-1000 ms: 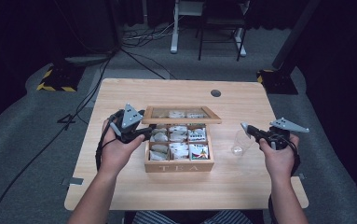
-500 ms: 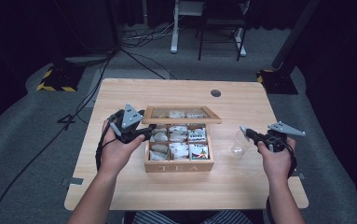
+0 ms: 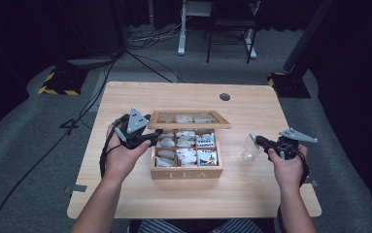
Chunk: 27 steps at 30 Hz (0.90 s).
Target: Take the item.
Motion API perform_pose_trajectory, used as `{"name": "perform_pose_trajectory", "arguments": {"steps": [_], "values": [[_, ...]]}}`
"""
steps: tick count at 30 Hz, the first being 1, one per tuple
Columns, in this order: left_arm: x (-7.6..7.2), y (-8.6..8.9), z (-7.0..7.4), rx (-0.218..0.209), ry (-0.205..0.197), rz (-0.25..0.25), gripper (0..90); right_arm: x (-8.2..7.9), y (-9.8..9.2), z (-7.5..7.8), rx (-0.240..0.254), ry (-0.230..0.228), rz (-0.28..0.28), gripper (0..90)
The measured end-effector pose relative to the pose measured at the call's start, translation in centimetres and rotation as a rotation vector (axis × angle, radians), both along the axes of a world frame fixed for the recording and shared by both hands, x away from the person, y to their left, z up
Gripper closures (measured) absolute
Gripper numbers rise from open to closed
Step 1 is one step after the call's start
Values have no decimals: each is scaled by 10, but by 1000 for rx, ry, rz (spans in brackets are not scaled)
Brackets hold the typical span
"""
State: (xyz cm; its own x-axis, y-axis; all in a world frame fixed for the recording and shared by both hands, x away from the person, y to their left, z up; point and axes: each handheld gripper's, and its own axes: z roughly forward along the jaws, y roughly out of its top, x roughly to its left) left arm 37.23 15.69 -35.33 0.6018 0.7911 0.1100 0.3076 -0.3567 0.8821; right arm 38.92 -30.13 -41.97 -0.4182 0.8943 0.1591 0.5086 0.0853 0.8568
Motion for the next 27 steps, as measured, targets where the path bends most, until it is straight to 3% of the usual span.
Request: {"name": "perform_pose_trajectory", "arguments": {"steps": [15, 24, 27], "values": [[0, 0, -1, 1, 8, -3, 418, 3, -13, 7, -34, 9, -31, 573], [-1, 0, 0, 6, 11, -3, 417, 7, -36, 10, -95, 15, -42, 490], [-1, 0, -1, 7, 12, -2, 416, 8, -44, 10, -123, 42, -34, 482]]}}
